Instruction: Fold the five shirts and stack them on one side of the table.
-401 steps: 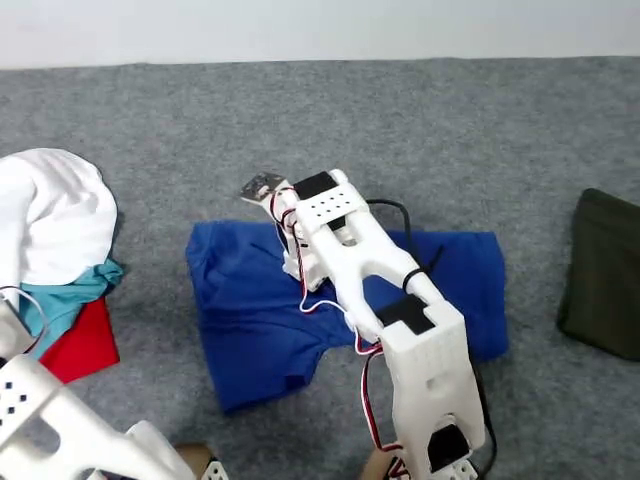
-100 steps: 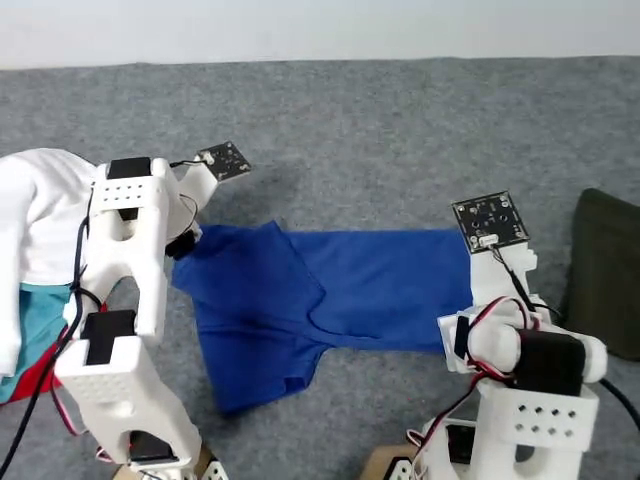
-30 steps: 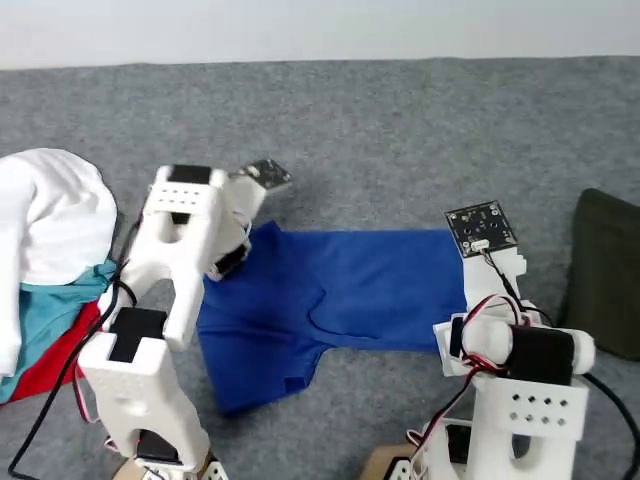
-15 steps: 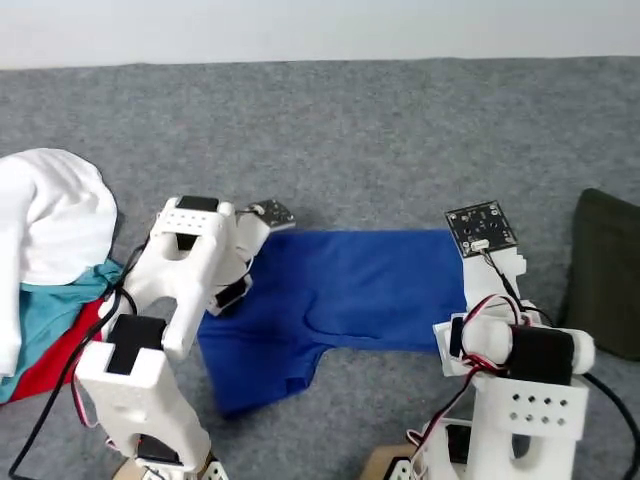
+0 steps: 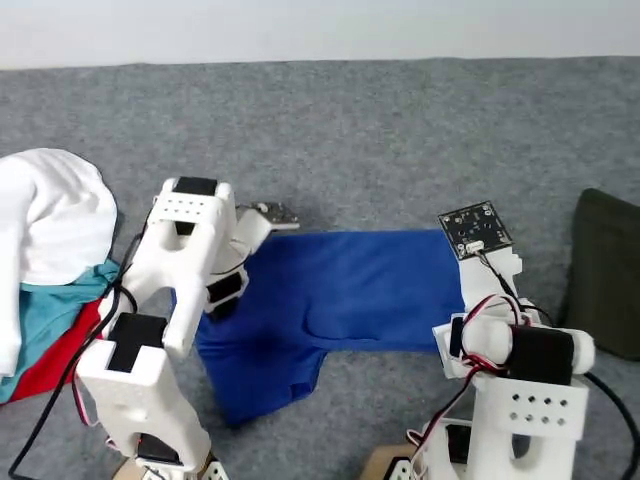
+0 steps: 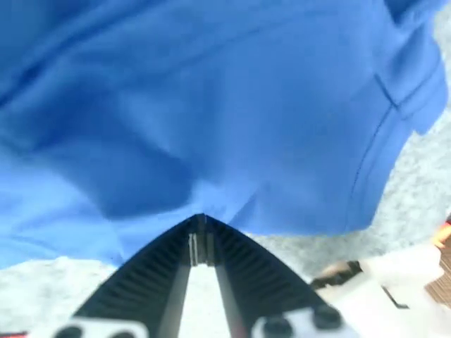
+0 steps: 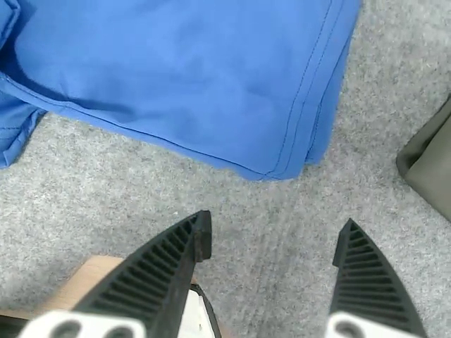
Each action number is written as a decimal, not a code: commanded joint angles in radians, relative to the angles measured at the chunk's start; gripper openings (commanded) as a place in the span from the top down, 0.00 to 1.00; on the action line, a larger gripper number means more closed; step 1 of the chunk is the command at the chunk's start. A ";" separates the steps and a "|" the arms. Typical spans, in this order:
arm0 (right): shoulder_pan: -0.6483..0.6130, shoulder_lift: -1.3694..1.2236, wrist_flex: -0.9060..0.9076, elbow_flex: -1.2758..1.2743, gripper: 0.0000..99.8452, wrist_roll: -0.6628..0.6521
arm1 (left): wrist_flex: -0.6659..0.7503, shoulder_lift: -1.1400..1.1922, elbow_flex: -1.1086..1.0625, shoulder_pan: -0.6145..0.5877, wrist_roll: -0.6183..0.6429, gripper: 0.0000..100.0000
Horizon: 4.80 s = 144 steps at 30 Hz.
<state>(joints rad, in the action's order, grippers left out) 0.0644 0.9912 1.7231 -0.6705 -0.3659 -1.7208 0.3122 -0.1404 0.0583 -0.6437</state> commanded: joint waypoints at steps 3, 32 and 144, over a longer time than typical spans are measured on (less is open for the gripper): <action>0.004 0.018 -0.005 0.008 0.72 -0.008 | -0.029 -0.114 0.113 -0.003 0.021 1.00; -0.694 -0.071 -0.131 -0.089 0.72 -0.311 | 0.005 -1.026 0.045 -0.569 0.488 1.00; -0.820 -1.069 0.058 0.723 0.73 -0.180 | 0.000 -1.089 -0.266 -0.819 0.397 1.00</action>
<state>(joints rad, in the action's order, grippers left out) -0.7549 -0.1366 1.7430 0.0384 -0.5485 -1.7100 -0.7603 -0.4166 -0.7672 -0.2371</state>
